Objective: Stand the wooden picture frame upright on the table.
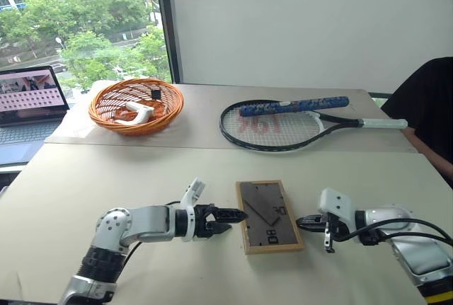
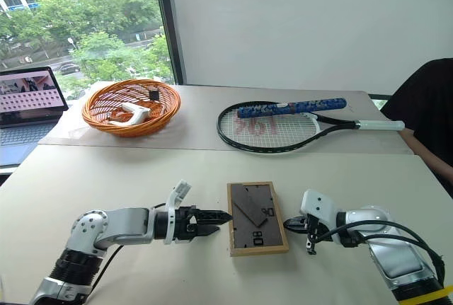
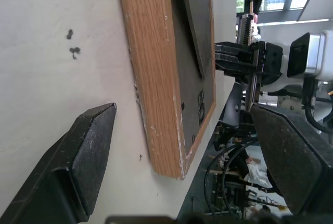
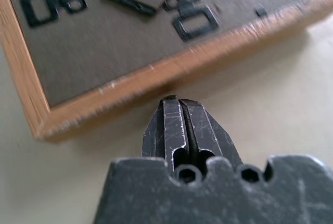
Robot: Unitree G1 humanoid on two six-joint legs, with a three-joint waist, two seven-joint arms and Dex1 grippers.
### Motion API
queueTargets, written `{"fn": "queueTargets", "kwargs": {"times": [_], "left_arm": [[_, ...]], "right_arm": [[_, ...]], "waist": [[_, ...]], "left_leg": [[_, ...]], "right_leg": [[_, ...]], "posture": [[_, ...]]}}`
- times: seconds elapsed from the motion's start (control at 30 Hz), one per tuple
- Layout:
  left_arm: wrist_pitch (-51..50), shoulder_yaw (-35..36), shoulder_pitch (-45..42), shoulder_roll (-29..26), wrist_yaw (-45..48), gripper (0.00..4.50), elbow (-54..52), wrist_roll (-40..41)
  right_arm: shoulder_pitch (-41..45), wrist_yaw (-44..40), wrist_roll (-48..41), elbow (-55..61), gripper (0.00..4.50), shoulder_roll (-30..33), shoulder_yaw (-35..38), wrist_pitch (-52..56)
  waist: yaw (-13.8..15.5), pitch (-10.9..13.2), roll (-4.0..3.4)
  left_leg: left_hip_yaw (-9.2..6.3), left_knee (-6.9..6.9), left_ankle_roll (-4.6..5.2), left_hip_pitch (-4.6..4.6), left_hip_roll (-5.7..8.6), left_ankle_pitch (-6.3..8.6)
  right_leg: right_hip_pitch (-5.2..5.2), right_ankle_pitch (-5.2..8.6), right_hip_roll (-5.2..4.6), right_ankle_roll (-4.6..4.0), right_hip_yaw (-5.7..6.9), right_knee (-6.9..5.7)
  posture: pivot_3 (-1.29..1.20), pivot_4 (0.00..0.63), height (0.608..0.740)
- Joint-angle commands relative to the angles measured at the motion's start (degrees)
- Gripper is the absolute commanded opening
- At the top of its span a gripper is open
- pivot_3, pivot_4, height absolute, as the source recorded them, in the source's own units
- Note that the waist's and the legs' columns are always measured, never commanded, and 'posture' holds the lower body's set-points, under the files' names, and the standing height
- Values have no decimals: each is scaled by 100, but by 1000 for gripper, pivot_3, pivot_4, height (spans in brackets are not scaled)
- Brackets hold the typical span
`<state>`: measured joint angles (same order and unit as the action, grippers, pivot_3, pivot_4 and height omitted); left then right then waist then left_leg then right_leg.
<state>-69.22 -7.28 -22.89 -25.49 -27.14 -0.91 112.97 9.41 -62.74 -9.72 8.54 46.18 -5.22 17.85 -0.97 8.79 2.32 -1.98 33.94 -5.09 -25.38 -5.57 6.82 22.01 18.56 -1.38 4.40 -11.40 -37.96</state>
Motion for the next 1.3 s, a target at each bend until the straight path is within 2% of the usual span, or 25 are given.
{"fn": "queueTargets", "kwargs": {"times": [0.03, 0.23, 0.37, 0.5, 0.7, 0.8, 0.87, 0.97, 1.07, 1.1, 1.17, 1.3], "left_arm": [[-118, -390, -8, -3, -299, 4441, 138, 3], [-244, -405, -60, -30, -208, 4441, 197, 3], [-348, -300, -71, -248, -6, 4441, 190, 3], [-335, -45, -30, -394, 443, 3400, 81, 3], [-183, 164, -92, -507, 942, 1256, 28, 3], [-24, 315, -143, -591, 1265, 1155, -110, -44], [-38, 573, -246, -743, 1810, 1155, -200, -285], [65, 882, -352, -1011, 2832, 1155, -485, -1193], [20, 958, -463, -1364, 3955, 1155, -675, -1964], [51, 952, -494, -1479, 4357, 1155, -715, -2233], [132, 880, -564, -1672, 5161, 1155, -724, -2763], [218, 643, -761, -1783, 6116, 1155, -545, -3618]], "right_arm": [[204, 93, -20, 255, 0, -206, -229, 97], [465, 271, 16, 388, 0, -502, -518, 392], [495, 353, 24, 462, 0, -574, -583, 517], [486, 416, 33, 488, 0, -589, -602, 603], [619, 480, -75, 586, 0, -642, -535, 803], [649, 509, -327, 707, 0, -634, -238, 1016], [654, 542, -643, 795, 0, -552, 209, 1232], [768, 630, -1280, 982, 0, -460, 863, 1863], [1082, 667, -2320, 1162, 0, -465, 1474, 2846], [1226, 671, -2576, 1220, 476, -456, 1556, 3075], [1633, 828, -3118, 1254, 795, -564, 1690, 3586], [2332, 1102, -3356, 1179, 2182, -875, 1366, 3779]], "waist": [[12, -1, 1], [18, -9, 2], [19, -9, 3], [-14, -9, 3], [-4, -8, 4], [-3, -5, 5], [-1, -2, 3], [15, 1, 2], [7, 5, -2], [6, 5, -2], [-11, 7, -4], [-15, 12, -7]], "left_leg": [[0, 0, -2, 2, 1, -2], [0, -3, -5, 5, 2, -6], [0, -8, -6, 3, 1, -6], [1, -20, -6, 2, 1, -6], [1, -19, -8, -20, 1, -8], [1, -17, -10, -22, 1, -9], [1, -19, -10, -27, 1, -9], [1, -19, -12, -50, 2, -10], [1, -23, -12, -53, 1, -10], [1, -26, -12, -54, 1, -10], [1, -32, -12, -53, 1, -10], [1, -42, -11, -56, 1, -10]], "right_leg": [[-1, -1, 0, 1, -1, 0], [1, -3, 1, 4, -2, 0], [4, -3, 1, 2, -2, 0], [11, -1, 1, -3, -4, 0], [19, -1, 1, -6, -4, -1], [20, -2, 1, -3, -4, -1], [20, -2, 1, -3, -5, -1], [32, -3, 1, -5, -4, -1], [35, -3, 1, -7, -4, 3], [36, -3, 1, -7, -4, 3], [36, -1, 1, -10, -3, 5], [44, 1, 1, -13, -1, 8]], "posture": [[0, 150, 740], [0, 150, 740], [0, 150, 740], [0, 150, 740], [0, 150, 740], [0, 150, 740], [0, 150, 740], [0, 150, 740], [0, 150, 740], [0, 150, 740], [0, 150, 740], [0, 150, 740]]}}
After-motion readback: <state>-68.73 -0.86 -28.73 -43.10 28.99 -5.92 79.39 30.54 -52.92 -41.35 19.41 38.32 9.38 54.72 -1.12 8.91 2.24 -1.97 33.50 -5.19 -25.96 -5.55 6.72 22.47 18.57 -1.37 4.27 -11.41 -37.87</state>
